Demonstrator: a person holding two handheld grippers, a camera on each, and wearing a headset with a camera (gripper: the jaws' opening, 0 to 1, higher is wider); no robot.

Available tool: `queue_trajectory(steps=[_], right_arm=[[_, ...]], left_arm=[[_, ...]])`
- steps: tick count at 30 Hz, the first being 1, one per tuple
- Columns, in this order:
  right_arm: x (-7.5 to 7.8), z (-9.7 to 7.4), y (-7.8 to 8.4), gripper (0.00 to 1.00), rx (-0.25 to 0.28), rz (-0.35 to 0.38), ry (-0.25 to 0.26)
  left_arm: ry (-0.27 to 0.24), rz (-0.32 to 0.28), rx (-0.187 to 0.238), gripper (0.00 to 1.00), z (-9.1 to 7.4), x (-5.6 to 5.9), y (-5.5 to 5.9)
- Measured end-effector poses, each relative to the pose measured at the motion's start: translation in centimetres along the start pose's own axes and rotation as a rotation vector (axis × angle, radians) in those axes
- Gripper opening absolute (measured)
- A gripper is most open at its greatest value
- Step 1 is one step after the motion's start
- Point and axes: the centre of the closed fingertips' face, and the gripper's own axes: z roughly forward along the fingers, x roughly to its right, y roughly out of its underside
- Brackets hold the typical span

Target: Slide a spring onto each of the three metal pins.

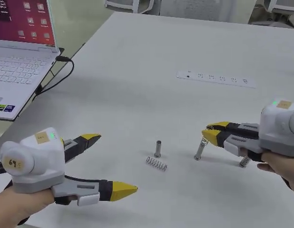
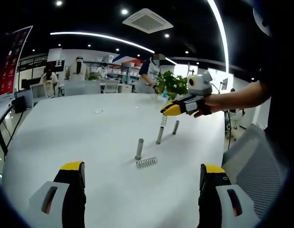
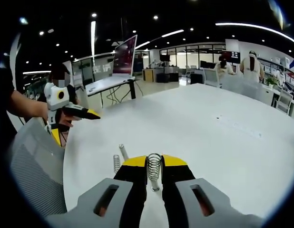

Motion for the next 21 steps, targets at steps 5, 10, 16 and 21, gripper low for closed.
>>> queue_trajectory(steps=[5, 10, 16, 21], right_arm=[[-0.19, 0.04, 0.1, 0.08, -0.005, 0.001, -0.001], [-0.35, 0.21, 0.02, 0.08, -0.004, 0.0, -0.003], [-0.27, 0.41, 0.52, 0.09, -0.016, -0.001, -0.008], [-0.13, 0.55, 0.77, 0.09, -0.023, -0.008, -0.007]], left_arm=[[0.0, -0.004, -0.002, 0.98, 0.0, 0.02, 0.14], [-0.003, -0.004, -0.005, 0.98, -0.08, -0.02, 0.24], [-0.007, -0.005, -0.007, 0.98, -0.28, -0.18, 0.34], [-0.014, -0.006, -0.007, 0.98, -0.38, -0.38, 0.38]])
